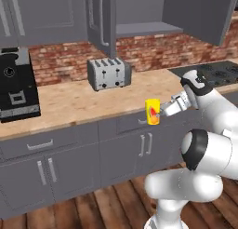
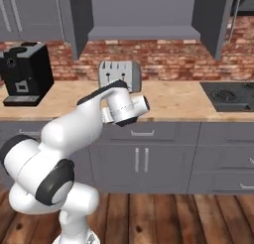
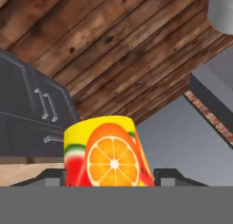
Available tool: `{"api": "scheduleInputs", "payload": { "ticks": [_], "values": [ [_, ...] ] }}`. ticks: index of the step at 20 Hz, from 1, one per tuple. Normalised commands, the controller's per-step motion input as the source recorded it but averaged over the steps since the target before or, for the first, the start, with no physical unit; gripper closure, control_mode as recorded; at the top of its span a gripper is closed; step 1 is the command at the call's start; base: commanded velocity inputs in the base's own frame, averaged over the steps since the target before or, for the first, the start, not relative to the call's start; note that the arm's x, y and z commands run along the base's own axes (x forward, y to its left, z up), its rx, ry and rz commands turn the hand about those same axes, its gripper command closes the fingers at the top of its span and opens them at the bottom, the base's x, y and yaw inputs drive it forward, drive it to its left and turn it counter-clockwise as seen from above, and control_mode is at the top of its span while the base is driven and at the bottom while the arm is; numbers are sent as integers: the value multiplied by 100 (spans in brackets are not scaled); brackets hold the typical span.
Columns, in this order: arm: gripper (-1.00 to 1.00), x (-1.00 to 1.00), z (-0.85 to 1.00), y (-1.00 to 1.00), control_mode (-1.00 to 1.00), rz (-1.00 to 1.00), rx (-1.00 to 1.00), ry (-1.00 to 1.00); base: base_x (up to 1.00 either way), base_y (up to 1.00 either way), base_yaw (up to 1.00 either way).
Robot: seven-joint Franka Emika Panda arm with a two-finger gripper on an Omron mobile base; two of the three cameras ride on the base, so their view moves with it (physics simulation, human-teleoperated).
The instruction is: Move the cup from next to the sink to the open cabinet. Then, move the bowl with the broccoli to the fridge to clear the area for faucet cleaning.
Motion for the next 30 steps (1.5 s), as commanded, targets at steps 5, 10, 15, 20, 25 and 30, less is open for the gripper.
{"api": "scheduleInputs", "payload": {
  "ticks": [5, 10, 15, 20, 25, 30],
  "values": [
    [100, 0, 0, 0, 100, 0, 0, 0, 95, -96, 27],
    [100, 0, 0, 0, 100, 0, 0, 0, 63, -75, 16],
    [100, 0, 0, 0, 100, 0, 0, 0, 74, -5, 2],
    [100, 0, 0, 0, 100, 0, 0, 0, 88, 0, 0],
    [100, 0, 0, 0, 100, 0, 0, 0, 63, 0, 0],
    [100, -1, 8, -6, -100, -3, 0, -9, 16, 0, 0]
  ]
}}
